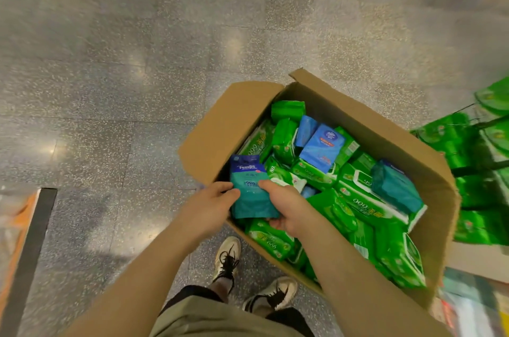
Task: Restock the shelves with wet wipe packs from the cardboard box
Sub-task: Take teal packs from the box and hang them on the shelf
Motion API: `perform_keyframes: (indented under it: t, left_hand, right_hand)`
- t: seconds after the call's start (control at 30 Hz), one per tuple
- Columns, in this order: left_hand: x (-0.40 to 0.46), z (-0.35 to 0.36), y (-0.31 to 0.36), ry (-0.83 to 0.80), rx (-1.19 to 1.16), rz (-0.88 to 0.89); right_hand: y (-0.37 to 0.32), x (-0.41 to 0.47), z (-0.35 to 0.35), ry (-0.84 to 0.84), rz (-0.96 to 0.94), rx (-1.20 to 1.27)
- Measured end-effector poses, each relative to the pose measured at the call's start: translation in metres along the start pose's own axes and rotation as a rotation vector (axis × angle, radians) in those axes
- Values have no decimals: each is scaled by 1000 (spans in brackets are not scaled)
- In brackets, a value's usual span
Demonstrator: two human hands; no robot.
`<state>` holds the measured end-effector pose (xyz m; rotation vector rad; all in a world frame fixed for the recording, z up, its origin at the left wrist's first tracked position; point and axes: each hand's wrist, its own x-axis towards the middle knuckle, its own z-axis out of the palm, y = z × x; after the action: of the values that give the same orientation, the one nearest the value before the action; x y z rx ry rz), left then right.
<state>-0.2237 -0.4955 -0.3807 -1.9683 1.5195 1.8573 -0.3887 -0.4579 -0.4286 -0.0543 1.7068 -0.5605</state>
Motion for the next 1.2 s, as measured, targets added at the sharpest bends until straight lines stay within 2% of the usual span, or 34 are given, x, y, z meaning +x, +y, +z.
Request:
perform_keyframes:
  t: [0.2,0.4,0.57,0.73,0.77,0.83,0.9,0.97,1.07,1.2]
  left_hand:
    - [9,15,5,-31,-316,-101]
    - [6,32,25,-221,-621,-126]
    - [-2,43,38,-254,-661,-10]
    - [-5,54,42,-275,-639,29]
    - [-5,56,42,-288,-634,30]
    - [-7,59,42,-309,-630,28]
    - [-7,61,42,-323,-625,25]
    - [-8,63,42,-331,-634,20]
    - [-8,66,41,-319,-657,15]
    - [-8,68,41,-312,-673,32]
  right_hand:
    - [22,-25,-16,2,-109,-14]
    - [29,-63,-36,-19,-310,20]
    - [35,-80,-40,-2,-375,14]
    - [46,-90,-53,16,-371,4]
    - [48,-92,-57,44,-364,-15]
    - [54,-88,-74,204,-364,-50]
    - [60,-76,-103,420,-334,127]
    - [61,-65,-137,537,-237,406]
    - [60,-49,-180,502,-126,662]
    - [48,-20,-212,442,-49,810]
